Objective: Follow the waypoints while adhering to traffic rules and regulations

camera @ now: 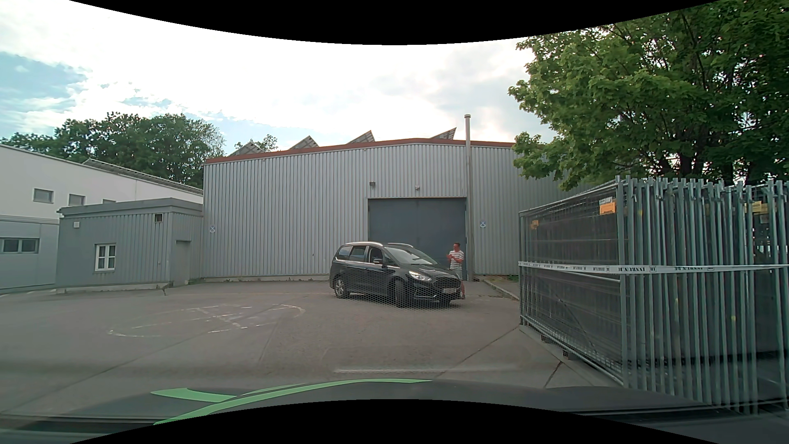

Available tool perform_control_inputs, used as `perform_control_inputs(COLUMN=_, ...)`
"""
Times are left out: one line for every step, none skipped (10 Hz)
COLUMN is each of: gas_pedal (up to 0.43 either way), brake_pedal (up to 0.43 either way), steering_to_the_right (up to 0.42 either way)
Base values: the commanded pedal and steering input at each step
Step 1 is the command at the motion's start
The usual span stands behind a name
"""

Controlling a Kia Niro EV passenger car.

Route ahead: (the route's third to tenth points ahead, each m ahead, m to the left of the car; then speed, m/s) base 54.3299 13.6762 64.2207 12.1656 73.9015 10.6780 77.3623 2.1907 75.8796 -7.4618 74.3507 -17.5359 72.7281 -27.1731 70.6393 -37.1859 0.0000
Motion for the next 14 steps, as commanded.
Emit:
perform_control_inputs(gas_pedal=0.0, brake_pedal=0.293, steering_to_the_right=-0.027)
perform_control_inputs(gas_pedal=0.0, brake_pedal=0.293, steering_to_the_right=-0.027)
perform_control_inputs(gas_pedal=0.0, brake_pedal=0.293, steering_to_the_right=-0.027)
perform_control_inputs(gas_pedal=0.0, brake_pedal=0.293, steering_to_the_right=-0.027)
perform_control_inputs(gas_pedal=0.0, brake_pedal=0.293, steering_to_the_right=-0.027)
perform_control_inputs(gas_pedal=0.0, brake_pedal=0.293, steering_to_the_right=-0.027)
perform_control_inputs(gas_pedal=0.0, brake_pedal=0.293, steering_to_the_right=-0.027)
perform_control_inputs(gas_pedal=0.0, brake_pedal=0.293, steering_to_the_right=-0.027)
perform_control_inputs(gas_pedal=0.0, brake_pedal=0.293, steering_to_the_right=-0.027)
perform_control_inputs(gas_pedal=0.0, brake_pedal=0.293, steering_to_the_right=-0.027)
perform_control_inputs(gas_pedal=0.0, brake_pedal=0.293, steering_to_the_right=-0.027)
perform_control_inputs(gas_pedal=0.0, brake_pedal=0.293, steering_to_the_right=-0.027)
perform_control_inputs(gas_pedal=0.0, brake_pedal=0.293, steering_to_the_right=-0.027)
perform_control_inputs(gas_pedal=0.0, brake_pedal=0.293, steering_to_the_right=-0.027)
